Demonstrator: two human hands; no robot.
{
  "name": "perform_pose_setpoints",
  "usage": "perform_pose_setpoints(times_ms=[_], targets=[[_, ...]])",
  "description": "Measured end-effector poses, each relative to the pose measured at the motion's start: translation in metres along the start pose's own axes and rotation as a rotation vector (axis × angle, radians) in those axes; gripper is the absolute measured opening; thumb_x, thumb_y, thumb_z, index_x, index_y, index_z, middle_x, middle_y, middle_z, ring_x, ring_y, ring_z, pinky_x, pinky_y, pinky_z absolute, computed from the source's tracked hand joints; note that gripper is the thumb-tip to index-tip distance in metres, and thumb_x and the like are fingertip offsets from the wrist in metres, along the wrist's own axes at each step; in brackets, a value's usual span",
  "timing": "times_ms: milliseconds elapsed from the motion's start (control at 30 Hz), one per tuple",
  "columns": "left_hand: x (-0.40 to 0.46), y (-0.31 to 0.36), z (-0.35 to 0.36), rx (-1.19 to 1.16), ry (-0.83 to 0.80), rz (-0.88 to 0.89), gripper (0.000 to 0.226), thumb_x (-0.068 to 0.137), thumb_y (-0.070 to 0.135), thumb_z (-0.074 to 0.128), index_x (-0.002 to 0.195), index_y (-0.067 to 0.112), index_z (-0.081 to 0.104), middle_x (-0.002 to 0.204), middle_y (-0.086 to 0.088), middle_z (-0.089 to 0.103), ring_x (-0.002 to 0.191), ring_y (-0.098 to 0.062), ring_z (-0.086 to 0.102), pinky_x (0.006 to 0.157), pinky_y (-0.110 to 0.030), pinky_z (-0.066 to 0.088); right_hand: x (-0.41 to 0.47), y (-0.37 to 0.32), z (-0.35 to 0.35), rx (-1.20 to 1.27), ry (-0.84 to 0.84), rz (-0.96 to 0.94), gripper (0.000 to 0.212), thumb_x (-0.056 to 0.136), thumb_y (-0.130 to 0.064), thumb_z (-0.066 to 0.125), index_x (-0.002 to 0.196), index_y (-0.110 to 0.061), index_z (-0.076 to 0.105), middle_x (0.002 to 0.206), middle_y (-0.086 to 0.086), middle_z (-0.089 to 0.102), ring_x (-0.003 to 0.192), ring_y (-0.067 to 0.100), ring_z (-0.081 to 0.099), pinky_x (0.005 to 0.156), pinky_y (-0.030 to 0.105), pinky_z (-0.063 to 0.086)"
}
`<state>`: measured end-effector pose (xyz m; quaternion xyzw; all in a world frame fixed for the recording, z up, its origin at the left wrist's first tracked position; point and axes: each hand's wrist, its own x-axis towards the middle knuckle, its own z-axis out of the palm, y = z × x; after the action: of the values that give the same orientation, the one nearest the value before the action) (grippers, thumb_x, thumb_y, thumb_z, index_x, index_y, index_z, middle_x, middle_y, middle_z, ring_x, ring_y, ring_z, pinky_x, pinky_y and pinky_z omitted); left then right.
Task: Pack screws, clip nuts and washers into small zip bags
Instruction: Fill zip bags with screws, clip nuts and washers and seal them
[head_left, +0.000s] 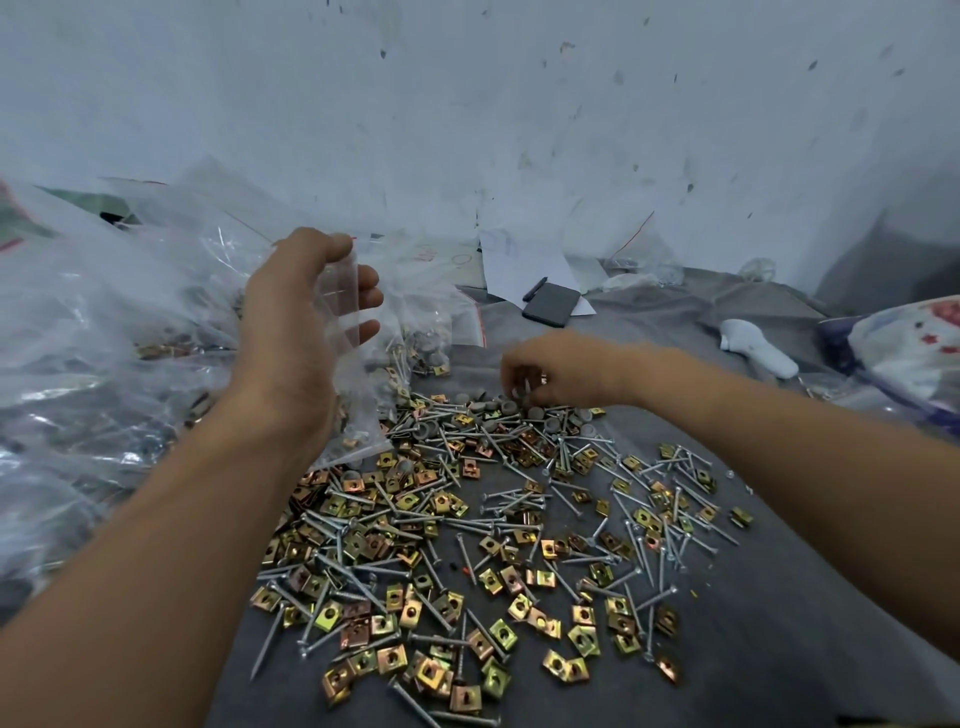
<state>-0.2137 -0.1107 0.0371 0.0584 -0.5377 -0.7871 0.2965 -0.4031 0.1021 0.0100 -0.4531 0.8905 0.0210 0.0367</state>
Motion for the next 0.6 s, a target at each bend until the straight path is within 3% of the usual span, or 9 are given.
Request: perform_pose_setpoints(times_ms=[100,200,367,500,600], targets=[[-0.002,-0.001,0.001,0.009,-0.007,-0.004,0.028,0.093,0.034,0.058,0.11,0.012,0.057,0.093,-0.001,0.066,0.085,-0.015,0.064,0.083,-0.038,0.052,-0.002,-0.001,0.004,0.002,0.003,-0.014,0.035,0.094,-0.011,0.07,0.124,-0.027,0.067,0.109,-0.011,0.064,0.097,0.009,0.057,0.086,0.028,0.048],[-0.002,0.001,0.003,0.017,-0.016,-0.004,0.038,0.084,0.039,0.059,0.11,0.012,0.058,0.095,-0.002,0.066,0.086,-0.015,0.065,0.082,-0.037,0.052,-0.001,-0.001,0.007,-0.05,-0.011,-0.018,0.024,0.096,-0.017,0.069,0.12,-0.023,0.067,0.113,-0.004,0.065,0.097,0.012,0.058,0.089,0.033,0.05],[-0.003,0.0,0.005,0.052,-0.031,-0.002,0.036,0.087,0.038,0.058,0.111,0.011,0.06,0.1,-0.004,0.067,0.087,-0.013,0.067,0.085,-0.038,0.053,0.0,0.002,0.009,-0.046,0.029,-0.028,0.016,0.094,-0.022,0.072,0.104,-0.024,0.061,0.094,-0.013,0.056,0.088,0.012,0.055,0.076,0.03,0.043],[-0.003,0.001,0.004,0.06,-0.021,0.007,0.035,0.089,0.036,0.059,0.112,0.009,0.06,0.101,-0.004,0.068,0.087,-0.013,0.069,0.085,-0.039,0.053,-0.001,0.004,0.012,0.006,0.024,-0.003,0.026,0.095,-0.02,0.071,0.117,-0.029,0.06,0.098,-0.017,0.061,0.084,0.004,0.057,0.075,0.026,0.047],[-0.003,0.002,0.004,0.056,-0.029,0.004,0.041,0.083,0.038,0.06,0.112,0.009,0.06,0.101,-0.005,0.068,0.09,-0.015,0.069,0.084,-0.039,0.053,-0.002,0.002,0.011,0.01,0.011,-0.029,0.027,0.097,-0.022,0.069,0.118,-0.036,0.06,0.097,-0.018,0.061,0.083,-0.005,0.053,0.068,0.022,0.04]])
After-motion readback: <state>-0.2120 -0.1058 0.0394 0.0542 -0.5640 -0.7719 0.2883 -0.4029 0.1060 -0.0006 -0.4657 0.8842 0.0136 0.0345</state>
